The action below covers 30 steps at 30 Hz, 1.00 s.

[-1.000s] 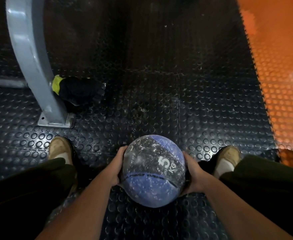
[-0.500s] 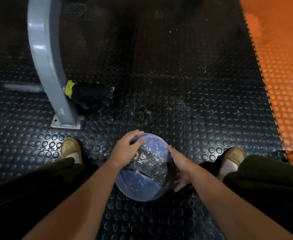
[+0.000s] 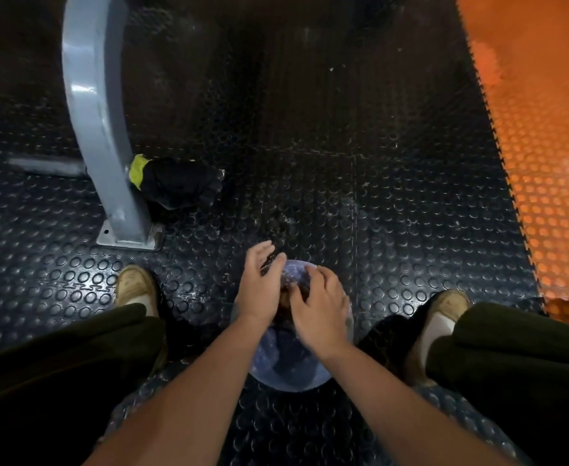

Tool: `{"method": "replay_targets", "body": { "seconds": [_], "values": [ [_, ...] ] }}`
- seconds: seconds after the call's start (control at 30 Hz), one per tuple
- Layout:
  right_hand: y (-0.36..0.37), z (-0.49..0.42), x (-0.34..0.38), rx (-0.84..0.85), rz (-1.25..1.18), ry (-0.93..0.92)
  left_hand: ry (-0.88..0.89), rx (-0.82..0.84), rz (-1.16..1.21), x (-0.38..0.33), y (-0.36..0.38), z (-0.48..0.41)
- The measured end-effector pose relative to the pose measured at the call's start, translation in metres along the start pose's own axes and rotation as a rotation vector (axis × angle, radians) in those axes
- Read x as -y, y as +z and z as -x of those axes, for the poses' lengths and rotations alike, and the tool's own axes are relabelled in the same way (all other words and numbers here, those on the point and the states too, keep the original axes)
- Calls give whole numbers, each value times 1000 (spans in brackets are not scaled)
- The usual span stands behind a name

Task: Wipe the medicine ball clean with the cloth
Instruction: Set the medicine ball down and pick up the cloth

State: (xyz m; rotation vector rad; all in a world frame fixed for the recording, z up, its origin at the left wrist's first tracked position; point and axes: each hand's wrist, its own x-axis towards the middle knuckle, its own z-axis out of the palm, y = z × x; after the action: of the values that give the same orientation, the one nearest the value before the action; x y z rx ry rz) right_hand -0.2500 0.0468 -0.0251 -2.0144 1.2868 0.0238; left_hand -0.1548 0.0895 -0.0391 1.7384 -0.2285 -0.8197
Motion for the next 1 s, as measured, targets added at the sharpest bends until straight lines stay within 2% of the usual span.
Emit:
{"method": "replay_targets", "body": {
  "seconds": [0.07,0.17,0.23,0.33,0.4,0.53,0.63,0.7,0.77,0.8,0.9,0.93,1.0],
  "values": [
    [0,-3,-7,3,60,-25,34,-45,45,-8,2,-1],
    [-4,-9,-11,-42,91,-22,107,-136,-40,-12,-7,-8],
    [-5,-11,-11,-33,131,-21,119,-130,-133,-12,-17,-18],
    [-3,-9,-12,-24,165,-66,132,-60,-425,-13,-38,-37],
    [-2,-7,-9,-31,184,-83,209,-43,-630,-21,-55,-52],
    [2,-13,5,-14,232,-97,602,69,-1154,-43,-72,-84],
    [1,-26,12,8,212,-72,738,91,-1341,-56,-79,-109],
    [-2,-37,17,24,199,-63,725,75,-1422,-59,-90,-129],
    [-5,-51,20,35,189,-44,623,28,-1471,-60,-103,-150],
    [-7,-58,21,40,175,-30,560,-14,-1435,-58,-108,-158],
    [-14,-73,19,50,131,9,365,-134,-1125,-51,-113,-173],
    [-16,-75,18,51,124,20,318,-139,-1086,-48,-113,-178],
    [-17,-78,15,51,110,31,256,-129,-1187,-40,-111,-187]
  ]
}}
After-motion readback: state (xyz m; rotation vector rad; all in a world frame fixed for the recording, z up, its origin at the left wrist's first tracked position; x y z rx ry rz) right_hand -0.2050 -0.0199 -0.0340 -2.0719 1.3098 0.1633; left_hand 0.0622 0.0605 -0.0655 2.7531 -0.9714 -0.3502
